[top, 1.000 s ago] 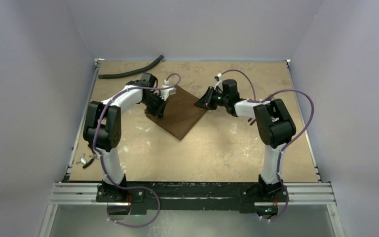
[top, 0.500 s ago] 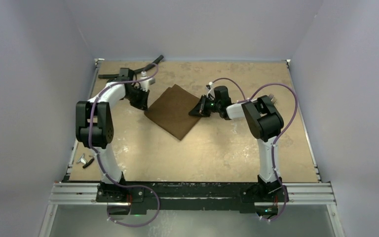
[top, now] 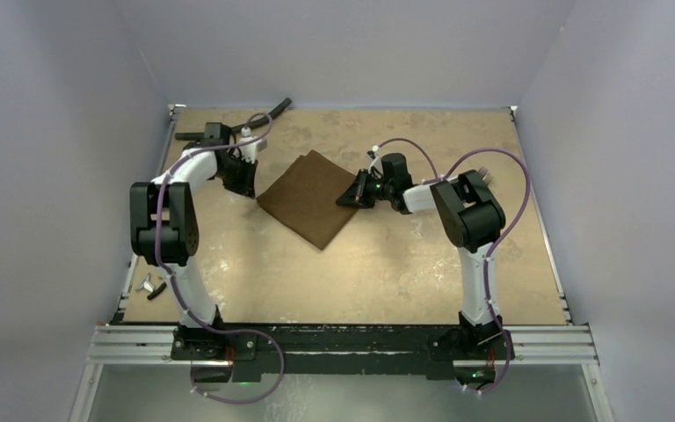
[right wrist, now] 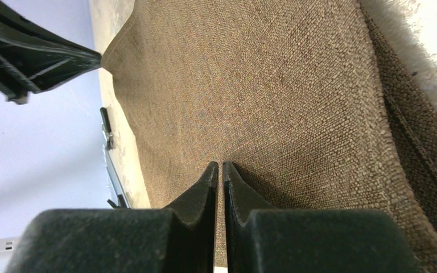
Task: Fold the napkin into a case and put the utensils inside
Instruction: Pick up the top corner of the square folded napkin from the center of the board, then fold the top corner of the square-folded napkin at the center of the board.
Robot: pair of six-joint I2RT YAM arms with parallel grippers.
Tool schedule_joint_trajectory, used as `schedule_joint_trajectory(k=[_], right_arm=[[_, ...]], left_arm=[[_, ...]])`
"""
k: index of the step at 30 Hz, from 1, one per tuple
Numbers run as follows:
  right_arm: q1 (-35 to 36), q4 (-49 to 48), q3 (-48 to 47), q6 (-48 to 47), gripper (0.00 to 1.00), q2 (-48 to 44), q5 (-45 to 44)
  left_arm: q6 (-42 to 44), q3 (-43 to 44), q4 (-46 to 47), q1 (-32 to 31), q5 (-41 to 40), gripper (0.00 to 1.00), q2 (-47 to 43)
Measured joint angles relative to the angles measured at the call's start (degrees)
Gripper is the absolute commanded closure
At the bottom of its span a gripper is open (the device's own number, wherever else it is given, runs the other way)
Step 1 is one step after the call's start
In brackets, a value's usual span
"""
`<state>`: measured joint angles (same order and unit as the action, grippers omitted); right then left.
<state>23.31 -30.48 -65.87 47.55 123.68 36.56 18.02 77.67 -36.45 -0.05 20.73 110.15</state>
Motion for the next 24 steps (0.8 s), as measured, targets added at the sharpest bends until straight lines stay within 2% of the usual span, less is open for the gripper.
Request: schedule_joint_trajectory(k=[6,10,13,19,24], right_arm=[[0.11,-0.07,0.00,0.00,0.83,-0.11,0.07],[0.15,0.26,-0.55,-0.11,0.72,-0.11,1.27],[0.13,2.91,-2.86,-1.27,0.70,-0.11,3.93],[-1.49,6.27,-6.73,-3.58,0.81,-2.12,6.80],[-4.50,6.23,-7.89,-3.91,0.88,-1.68,8.09]], left_arm=[[-1.03,3.76,-2.19,-2.05,6.62,1.00,-6.12],[-1.05,3.08,-1.29,-9.70,9.40,1.00,-8.55],[-1.01,1.97,-1.07,-13.94,10.82,1.00,-5.90],[-0.98,-2.89,1.11,-10.32,7.39,1.00,0.72],[-1.18,-3.82,3.37,-6.25,6.36,1.00,1.49]])
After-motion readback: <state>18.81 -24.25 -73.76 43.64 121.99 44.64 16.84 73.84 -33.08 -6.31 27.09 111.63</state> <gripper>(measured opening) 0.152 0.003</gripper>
